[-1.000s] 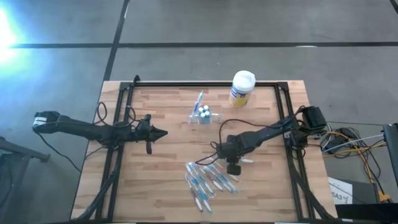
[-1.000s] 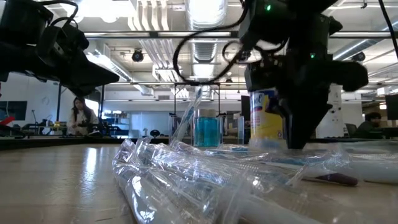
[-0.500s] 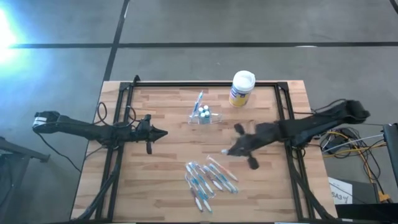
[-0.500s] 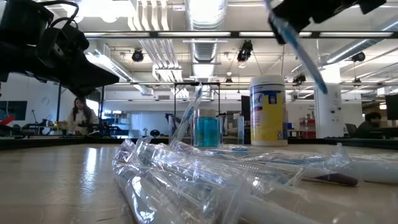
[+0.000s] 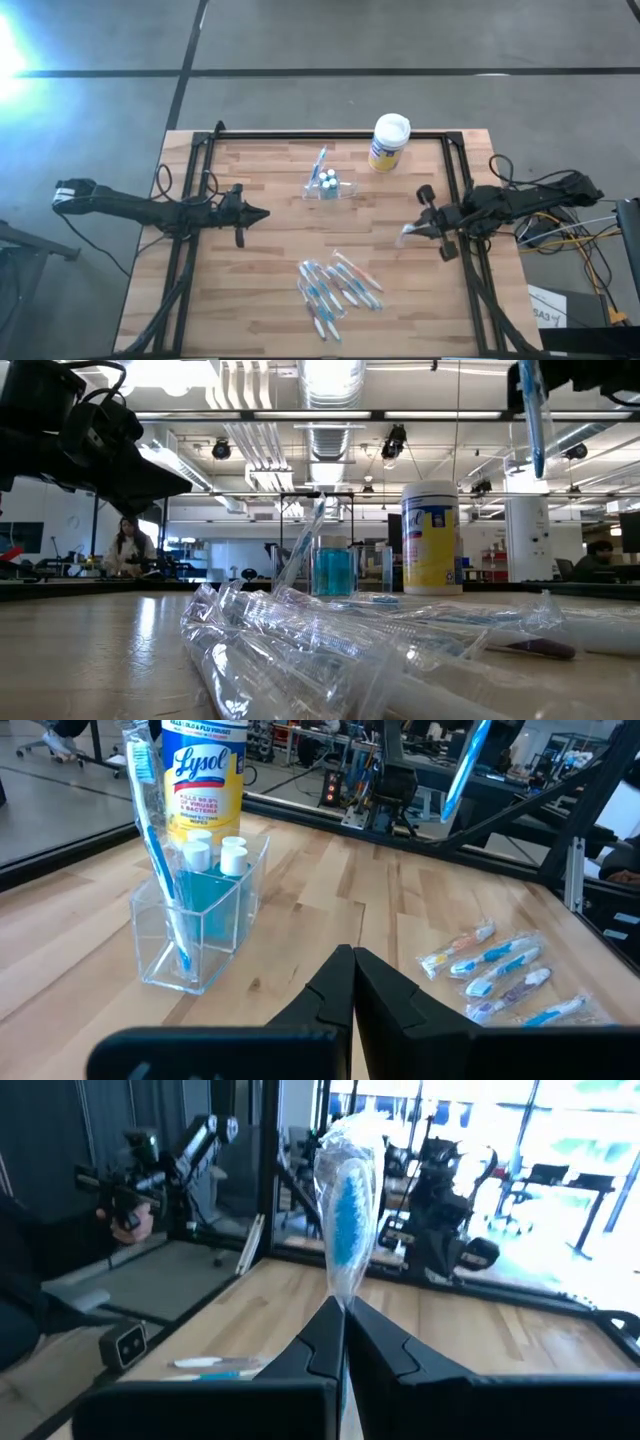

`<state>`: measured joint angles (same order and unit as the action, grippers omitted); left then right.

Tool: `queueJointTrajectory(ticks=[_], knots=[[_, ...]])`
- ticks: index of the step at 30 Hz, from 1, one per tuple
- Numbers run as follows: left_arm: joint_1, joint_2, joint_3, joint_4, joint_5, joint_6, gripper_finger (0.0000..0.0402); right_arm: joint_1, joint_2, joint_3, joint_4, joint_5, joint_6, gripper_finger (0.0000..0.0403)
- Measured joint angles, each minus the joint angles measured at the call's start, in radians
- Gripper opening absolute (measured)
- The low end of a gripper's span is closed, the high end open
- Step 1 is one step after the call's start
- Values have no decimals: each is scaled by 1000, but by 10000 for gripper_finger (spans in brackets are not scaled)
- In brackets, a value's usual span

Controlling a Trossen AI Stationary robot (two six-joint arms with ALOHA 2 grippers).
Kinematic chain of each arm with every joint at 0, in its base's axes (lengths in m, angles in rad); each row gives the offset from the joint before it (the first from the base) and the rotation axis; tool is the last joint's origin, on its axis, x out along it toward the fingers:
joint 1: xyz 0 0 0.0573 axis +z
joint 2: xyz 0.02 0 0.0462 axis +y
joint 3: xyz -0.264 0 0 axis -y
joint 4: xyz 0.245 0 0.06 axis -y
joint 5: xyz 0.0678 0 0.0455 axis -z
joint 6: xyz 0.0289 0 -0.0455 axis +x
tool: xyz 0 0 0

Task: Pick & Place toothbrushing station
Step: Put the blue toothbrush into the transparent organizer

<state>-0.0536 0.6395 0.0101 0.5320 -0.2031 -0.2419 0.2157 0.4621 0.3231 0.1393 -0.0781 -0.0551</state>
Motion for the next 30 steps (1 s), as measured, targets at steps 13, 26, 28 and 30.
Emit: queueJointTrajectory(ticks=[13,26,28,30], knots=[[0,0,0,2,-13,-34,10,0,-264,-172,23,15,5,8],[0,0,0,3,-25,-44,10,-1,-259,-189,46,189,58,8],[0,0,0,2,-26,-44,10,-1,-222,-155,62,193,45,8],[0,0,0,3,-26,-44,10,-1,-170,-105,56,194,18,8]])
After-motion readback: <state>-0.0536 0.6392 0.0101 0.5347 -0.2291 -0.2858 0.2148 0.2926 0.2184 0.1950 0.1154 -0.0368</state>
